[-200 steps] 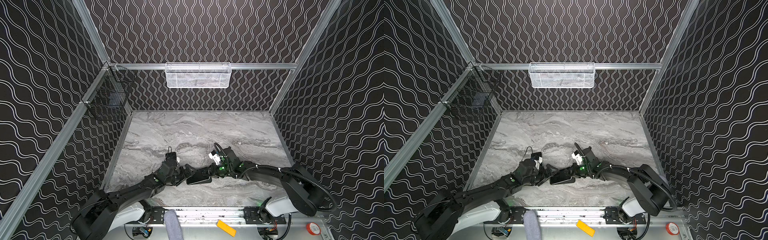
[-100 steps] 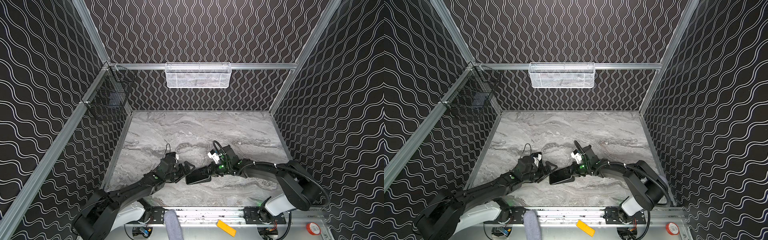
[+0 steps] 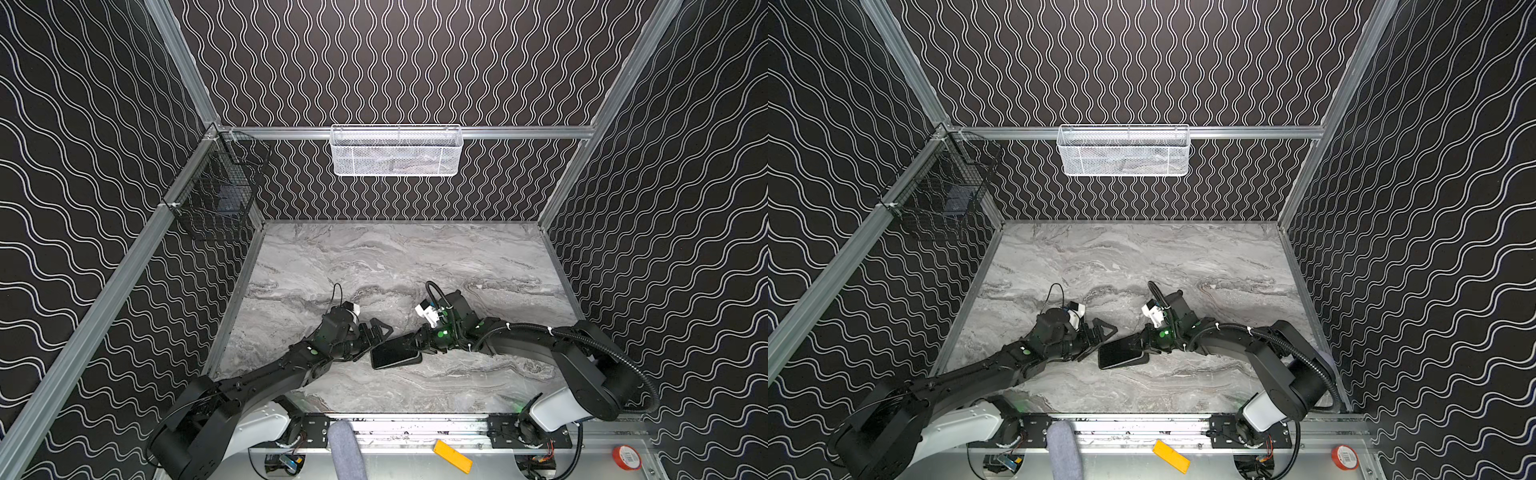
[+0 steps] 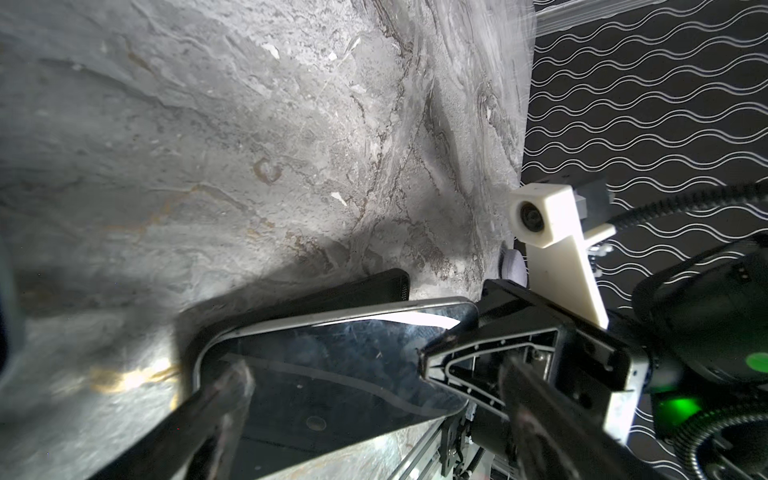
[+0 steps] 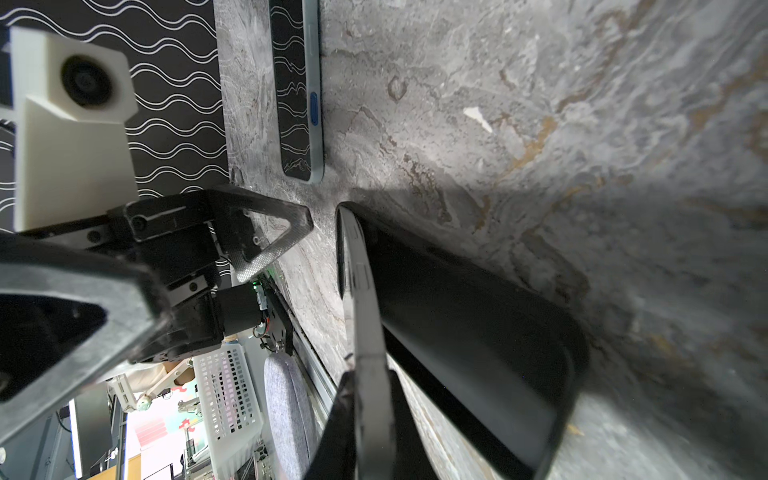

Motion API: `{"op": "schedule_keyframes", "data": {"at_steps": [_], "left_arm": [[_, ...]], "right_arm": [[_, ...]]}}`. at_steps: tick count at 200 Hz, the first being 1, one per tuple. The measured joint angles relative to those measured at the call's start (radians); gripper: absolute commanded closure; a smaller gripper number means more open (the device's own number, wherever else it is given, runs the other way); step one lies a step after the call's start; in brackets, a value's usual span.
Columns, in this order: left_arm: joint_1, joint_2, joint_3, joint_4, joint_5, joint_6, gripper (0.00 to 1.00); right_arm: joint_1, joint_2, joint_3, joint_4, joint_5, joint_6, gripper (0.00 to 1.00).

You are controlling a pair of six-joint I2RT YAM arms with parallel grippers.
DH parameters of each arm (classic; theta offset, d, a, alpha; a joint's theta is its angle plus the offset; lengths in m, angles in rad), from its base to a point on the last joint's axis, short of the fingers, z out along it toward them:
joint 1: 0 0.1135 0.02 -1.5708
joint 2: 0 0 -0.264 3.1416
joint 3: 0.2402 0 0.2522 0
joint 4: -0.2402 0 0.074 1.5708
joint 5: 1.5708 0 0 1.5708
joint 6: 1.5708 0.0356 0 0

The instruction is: Put the phone into the phone case

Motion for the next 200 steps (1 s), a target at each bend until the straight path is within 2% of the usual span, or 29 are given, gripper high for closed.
{"op": "schedule_keyframes", "data": {"at_steps": [76, 98, 117, 148, 169, 181, 200], "left_arm": [[-0.004, 0.054, -0.021, 0.065, 0.011, -0.018, 0.02], [-0.007, 0.06, -0.021, 0.077, 0.011, -0.021, 0.02], [-0.007, 0.064, -0.023, 0.085, 0.012, -0.022, 0.02], [-0.009, 0.061, -0.024, 0.087, 0.012, -0.027, 0.02], [-0.009, 0.052, -0.024, 0.085, 0.011, -0.037, 0.02], [-0.009, 0.05, -0.024, 0.084, 0.011, -0.037, 0.02], [-0.009, 0.043, -0.024, 0.077, 0.011, -0.036, 0.02]], "right_arm": [[-0.003, 0.019, -0.012, 0.026, -0.008, 0.0, 0.92], [-0.003, 0.024, -0.011, 0.028, -0.006, -0.003, 0.79], [-0.001, 0.036, -0.017, -0.032, 0.051, -0.007, 0.65], [0.003, 0.011, -0.009, -0.134, 0.106, -0.015, 0.52], [0.001, -0.008, 0.002, -0.172, 0.126, -0.019, 0.4], [0.001, -0.023, 0.008, -0.192, 0.139, -0.022, 0.31], [0.001, -0.047, 0.016, -0.223, 0.166, -0.033, 0.25]]}}
